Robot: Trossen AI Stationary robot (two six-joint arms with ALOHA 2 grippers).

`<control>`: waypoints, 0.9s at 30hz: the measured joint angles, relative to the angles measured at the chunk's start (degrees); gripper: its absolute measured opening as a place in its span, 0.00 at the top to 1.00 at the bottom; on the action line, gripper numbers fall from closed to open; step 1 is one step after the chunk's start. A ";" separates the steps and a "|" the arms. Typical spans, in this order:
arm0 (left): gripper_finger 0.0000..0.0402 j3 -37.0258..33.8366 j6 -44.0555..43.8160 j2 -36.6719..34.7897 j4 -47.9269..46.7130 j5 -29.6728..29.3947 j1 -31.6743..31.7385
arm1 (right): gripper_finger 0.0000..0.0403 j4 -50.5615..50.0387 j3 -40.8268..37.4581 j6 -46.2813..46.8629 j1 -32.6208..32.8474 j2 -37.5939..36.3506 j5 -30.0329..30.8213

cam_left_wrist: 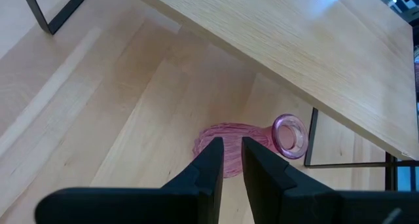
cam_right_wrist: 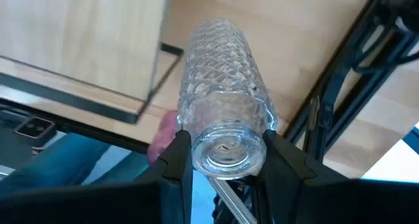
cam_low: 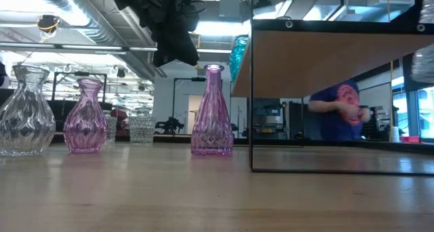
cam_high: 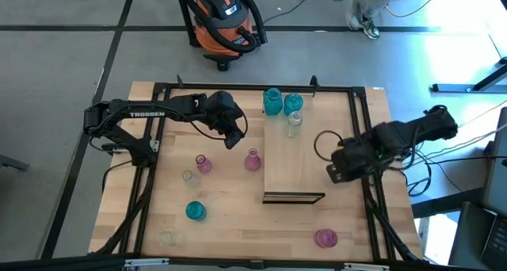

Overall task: Sort vases onto shelf
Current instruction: Put the transparent vase on the shelf aligned with the other transparent vase

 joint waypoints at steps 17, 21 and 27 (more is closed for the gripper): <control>0.88 0.00 0.46 0.00 0.02 -0.02 0.00 | 0.73 -0.07 0.38 4.74 3.33 -0.01 -3.76; 0.88 0.00 0.46 0.00 0.30 -0.04 0.00 | 0.73 -0.08 4.36 9.31 7.90 0.04 -2.82; 0.88 0.00 0.48 0.00 2.19 -0.28 0.00 | 0.73 -0.03 14.62 14.65 11.31 -0.04 2.51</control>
